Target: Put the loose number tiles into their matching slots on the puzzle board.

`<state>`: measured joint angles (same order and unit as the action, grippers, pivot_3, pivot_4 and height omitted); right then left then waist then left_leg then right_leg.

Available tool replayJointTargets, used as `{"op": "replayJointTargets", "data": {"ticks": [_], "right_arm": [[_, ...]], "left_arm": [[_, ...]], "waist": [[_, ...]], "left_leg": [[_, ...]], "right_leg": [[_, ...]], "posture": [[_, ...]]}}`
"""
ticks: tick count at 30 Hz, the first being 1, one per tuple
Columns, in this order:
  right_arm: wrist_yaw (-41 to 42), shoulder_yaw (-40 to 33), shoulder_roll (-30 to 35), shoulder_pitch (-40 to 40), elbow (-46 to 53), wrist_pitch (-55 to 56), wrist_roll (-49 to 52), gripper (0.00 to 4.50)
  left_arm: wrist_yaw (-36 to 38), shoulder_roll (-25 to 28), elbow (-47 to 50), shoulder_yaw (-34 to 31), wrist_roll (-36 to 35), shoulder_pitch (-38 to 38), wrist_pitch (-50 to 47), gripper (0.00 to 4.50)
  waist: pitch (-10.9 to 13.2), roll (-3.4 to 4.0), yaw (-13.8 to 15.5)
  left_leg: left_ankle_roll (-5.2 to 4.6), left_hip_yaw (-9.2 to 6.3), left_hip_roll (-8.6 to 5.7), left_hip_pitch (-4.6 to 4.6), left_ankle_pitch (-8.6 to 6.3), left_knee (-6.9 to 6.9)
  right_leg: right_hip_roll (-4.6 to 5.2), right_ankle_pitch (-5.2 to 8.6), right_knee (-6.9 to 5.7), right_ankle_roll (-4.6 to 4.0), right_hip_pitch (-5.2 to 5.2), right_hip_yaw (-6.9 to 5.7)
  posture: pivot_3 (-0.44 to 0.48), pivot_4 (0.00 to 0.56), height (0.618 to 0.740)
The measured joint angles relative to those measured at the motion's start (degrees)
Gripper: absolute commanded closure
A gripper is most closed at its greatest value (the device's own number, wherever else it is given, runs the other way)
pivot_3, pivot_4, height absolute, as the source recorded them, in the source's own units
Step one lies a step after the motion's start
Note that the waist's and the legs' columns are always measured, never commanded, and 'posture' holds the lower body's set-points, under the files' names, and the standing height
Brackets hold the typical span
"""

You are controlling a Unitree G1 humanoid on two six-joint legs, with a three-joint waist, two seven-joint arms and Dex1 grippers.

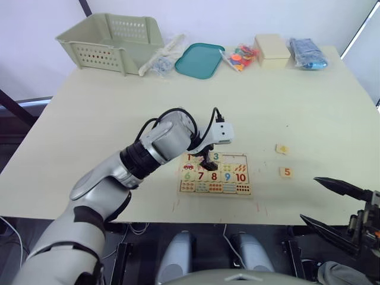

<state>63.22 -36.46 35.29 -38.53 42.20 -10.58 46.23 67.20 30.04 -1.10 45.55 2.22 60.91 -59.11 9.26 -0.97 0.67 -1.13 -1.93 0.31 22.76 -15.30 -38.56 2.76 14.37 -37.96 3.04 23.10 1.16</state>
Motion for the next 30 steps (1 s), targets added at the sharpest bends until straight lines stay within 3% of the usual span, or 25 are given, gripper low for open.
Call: {"op": "replayJointTargets", "data": {"ticks": [5,9,13,21,24,25,30], "right_arm": [[-0.1,0.2,0.0,0.1,0.0,0.0,0.0,0.0],[-0.3,1.0,0.0,0.7,0.0,0.0,-0.2,0.0],[-0.7,2.0,0.0,1.5,0.0,0.0,-0.5,0.0],[-0.8,2.2,0.4,2.8,-0.2,0.0,-0.6,0.0],[-0.8,2.2,0.4,2.8,-0.2,-0.1,-0.6,0.0],[-0.9,2.2,0.4,2.8,-0.2,-0.1,-0.6,0.0],[-1.1,2.3,0.4,2.6,-0.1,-0.1,-0.6,0.0]], "left_arm": [[0.4,0.8,0.4,-0.9,-0.9,0.0,0.0,0.04],[2.3,1.8,0.4,-7.0,-4.8,0.3,1.3,0.04],[3.1,1.6,-2.7,-14.0,-8.1,-0.2,9.7,0.04],[7.9,-3.4,-13.0,-18.6,-12.0,0.3,21.5,0.04],[8.9,-4.6,-17.0,-18.0,-10.2,0.3,29.1,1.24],[9.3,-5.2,-18.9,-17.9,-9.5,0.1,32.0,1.89],[10.0,-6.8,-25.4,-17.7,-6.6,-0.4,39.7,4.23]], "waist": [[0.0,0.0,0.0],[0.0,0.01,0.0],[0.0,0.01,0.0],[0.0,0.01,0.1],[0.0,0.01,0.0],[0.0,0.01,0.0],[0.0,0.01,0.0]], "left_leg": [[0.0,-0.01,0.0,0.0,0.0,0.0],[0.0,0.0,0.01,0.0,0.0,0.0],[0.0,0.0,0.01,-0.01,0.0,0.0],[0.0,0.04,-0.03,0.02,0.0,-0.03],[0.0,0.09,-0.03,0.01,0.0,-0.02],[0.0,0.1,-0.03,0.01,0.0,-0.02],[0.0,0.12,-0.04,0.02,0.0,-0.03]], "right_leg": [[0.0,0.0,0.0,0.0,0.0,0.0],[0.0,0.0,0.0,0.0,0.01,-0.01],[0.01,0.0,0.0,0.0,0.0,-0.01],[0.01,-0.01,0.0,0.0,0.0,-0.02],[0.0,-0.01,0.0,0.0,0.0,-0.02],[0.0,-0.01,0.0,0.0,0.0,-0.01],[0.0,-0.01,0.0,0.0,0.0,-0.03]], "posture": [[0.0,0.15,0.74],[0.0,0.15,0.74],[0.0,0.15,0.74],[0.0,0.15,0.74],[0.0,0.15,0.74],[0.0,0.15,0.74],[0.0,0.15,0.74]]}}
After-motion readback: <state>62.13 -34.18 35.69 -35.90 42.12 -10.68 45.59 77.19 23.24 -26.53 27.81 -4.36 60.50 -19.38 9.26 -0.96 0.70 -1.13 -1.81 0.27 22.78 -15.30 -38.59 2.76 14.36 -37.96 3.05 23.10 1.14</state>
